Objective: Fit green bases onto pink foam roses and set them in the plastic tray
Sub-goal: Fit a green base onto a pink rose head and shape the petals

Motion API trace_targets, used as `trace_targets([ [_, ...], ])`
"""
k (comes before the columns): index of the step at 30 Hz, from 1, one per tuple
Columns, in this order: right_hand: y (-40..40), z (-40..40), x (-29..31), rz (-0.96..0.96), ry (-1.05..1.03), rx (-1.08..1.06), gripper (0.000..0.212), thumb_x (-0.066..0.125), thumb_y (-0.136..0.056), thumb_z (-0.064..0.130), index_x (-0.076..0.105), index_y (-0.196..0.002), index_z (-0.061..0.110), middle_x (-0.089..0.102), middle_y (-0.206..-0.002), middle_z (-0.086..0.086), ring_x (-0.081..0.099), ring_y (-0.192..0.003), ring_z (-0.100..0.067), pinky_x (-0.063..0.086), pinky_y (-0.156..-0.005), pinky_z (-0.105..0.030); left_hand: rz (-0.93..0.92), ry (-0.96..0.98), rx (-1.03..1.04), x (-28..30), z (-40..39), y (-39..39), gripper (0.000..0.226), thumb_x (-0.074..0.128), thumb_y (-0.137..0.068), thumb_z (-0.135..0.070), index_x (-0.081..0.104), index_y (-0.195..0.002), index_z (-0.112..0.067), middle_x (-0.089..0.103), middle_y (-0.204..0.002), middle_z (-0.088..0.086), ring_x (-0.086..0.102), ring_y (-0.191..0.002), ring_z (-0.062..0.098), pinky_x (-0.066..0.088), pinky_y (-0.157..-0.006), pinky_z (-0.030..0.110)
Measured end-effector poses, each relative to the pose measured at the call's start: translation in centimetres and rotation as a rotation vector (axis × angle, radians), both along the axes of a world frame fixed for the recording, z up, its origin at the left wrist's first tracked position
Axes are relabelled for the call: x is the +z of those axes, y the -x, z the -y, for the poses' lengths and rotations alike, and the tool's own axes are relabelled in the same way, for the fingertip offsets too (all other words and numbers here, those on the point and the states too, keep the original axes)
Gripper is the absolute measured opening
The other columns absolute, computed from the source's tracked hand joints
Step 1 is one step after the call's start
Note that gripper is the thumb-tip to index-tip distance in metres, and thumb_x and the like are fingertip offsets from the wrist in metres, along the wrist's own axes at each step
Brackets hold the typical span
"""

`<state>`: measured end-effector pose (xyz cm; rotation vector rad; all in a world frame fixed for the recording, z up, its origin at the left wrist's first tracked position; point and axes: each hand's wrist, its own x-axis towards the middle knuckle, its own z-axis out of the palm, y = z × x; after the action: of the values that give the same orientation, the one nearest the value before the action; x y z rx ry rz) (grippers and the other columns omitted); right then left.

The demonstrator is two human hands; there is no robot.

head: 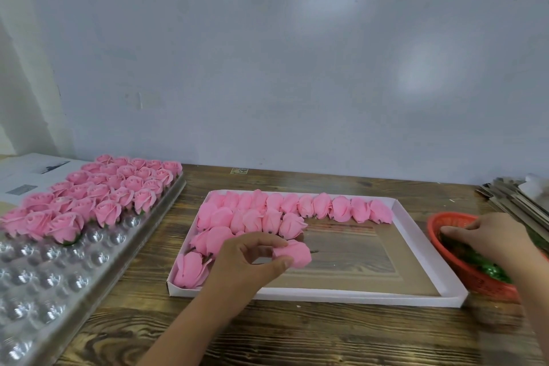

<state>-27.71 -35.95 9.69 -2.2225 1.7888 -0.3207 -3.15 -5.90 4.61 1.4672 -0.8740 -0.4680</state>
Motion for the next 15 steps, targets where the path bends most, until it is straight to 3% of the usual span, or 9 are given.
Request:
trace_targets([
  [6,0.1,0.1,-0.2,0.060,-0.013,-0.029,0.072,0.067,-0.070,0.070,0.062,-0.056,-0.001,0.065,-0.057,-0.014,0.061,-0.054,-0.027,0.046,-0.051,-0.028,-0.020,0.006,-0.002,0.0,0.0,0.0,0.029,0.086,-0.075,-0.011,0.080,-0.086,-0.037,0.072,-0.072,-0.018,0.066,-0.071,-0.006,0.051,-0.065,0.012],
  [9,0.2,0.2,-0.4,0.160,-0.034,-0.038,0.074,0.055,-0.073,0.075,0.052,-0.048,0.005,0.049,-0.040,-0.002,0.048,-0.042,-0.018,0.040,-0.049,-0.025,-0.016,0.004,0.006,0.0,0.0,0.0,0.030,0.086,-0.076,-0.010,0.079,-0.086,-0.038,0.072,-0.072,-0.019,0.065,-0.071,-0.007,0.051,-0.065,0.011],
  [11,0.4,0.8,-1.0,0.184,0.010,-0.025,0.063,0.058,-0.085,0.060,0.068,-0.063,0.002,0.050,-0.044,0.000,0.048,-0.044,-0.018,0.037,-0.047,-0.023,-0.010,0.006,0.003,0.0,0.0,0.0,0.030,0.086,-0.076,-0.010,0.079,-0.086,-0.037,0.071,-0.072,-0.019,0.065,-0.071,-0.007,0.050,-0.064,0.011],
  [12,0.5,1.2,-1.4,0.197,0.036,-0.017,0.048,0.062,-0.089,0.049,0.074,-0.077,0.004,0.056,-0.050,-0.002,0.052,-0.049,-0.019,0.037,-0.047,-0.023,-0.011,0.008,0.001,0.0,0.0,0.0,0.030,0.086,-0.076,-0.010,0.080,-0.087,-0.037,0.071,-0.072,-0.019,0.065,-0.071,-0.007,0.050,-0.064,0.011],
  [15,0.7,1.6,-2.1,0.219,0.063,-0.033,0.016,0.062,-0.092,0.019,0.073,-0.091,0.007,0.060,-0.067,-0.005,0.052,-0.059,-0.018,0.038,-0.049,-0.025,-0.017,0.010,0.003,-0.2,0.0,-0.1,0.029,0.086,-0.076,-0.011,0.080,-0.087,-0.037,0.072,-0.073,-0.018,0.066,-0.072,-0.006,0.051,-0.065,0.012],
])
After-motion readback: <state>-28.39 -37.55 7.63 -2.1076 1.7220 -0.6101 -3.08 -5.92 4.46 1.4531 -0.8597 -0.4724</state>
